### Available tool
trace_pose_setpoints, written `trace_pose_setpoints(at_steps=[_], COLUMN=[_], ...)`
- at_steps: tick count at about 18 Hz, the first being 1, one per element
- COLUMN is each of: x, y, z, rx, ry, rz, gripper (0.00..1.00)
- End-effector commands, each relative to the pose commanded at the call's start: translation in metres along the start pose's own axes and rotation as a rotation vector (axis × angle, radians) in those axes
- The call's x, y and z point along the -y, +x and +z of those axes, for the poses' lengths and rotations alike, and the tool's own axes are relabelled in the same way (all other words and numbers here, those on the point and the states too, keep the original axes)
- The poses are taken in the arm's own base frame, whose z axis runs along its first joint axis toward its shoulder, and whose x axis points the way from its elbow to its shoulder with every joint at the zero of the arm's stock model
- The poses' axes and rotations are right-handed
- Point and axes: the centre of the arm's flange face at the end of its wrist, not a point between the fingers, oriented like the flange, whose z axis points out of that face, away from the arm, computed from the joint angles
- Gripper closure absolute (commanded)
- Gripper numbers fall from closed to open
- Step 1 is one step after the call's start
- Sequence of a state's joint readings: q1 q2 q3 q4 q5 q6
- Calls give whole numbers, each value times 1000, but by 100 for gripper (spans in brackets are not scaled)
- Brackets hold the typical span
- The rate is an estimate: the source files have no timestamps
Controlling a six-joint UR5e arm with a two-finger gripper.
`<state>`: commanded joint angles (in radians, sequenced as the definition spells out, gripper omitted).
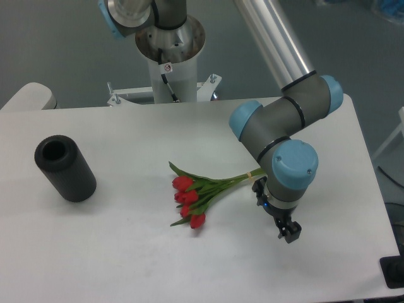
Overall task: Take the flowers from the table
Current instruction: 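Move the gripper toward the stem ends of the red tulip bunch, then lower the gripper onto the tulip stems and close it around them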
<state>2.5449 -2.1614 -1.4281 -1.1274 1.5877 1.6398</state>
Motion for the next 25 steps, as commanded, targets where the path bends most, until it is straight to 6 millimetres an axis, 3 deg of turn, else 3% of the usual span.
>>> trace_pose_setpoints(at_steps=[6,13,21,22,23,24,25], x=[-4,2,3,3,4,4,5], y=[30,81,106,106,106,106,104], z=[5,25,54,54,54,54,52], rx=[-43,-110,-125,-127,-125,-125,-121], ry=[6,13,14,14,12,12,9], rz=[-7,-3,11,11,10,8,7], gripper=[0,0,3,21,57,86,100])
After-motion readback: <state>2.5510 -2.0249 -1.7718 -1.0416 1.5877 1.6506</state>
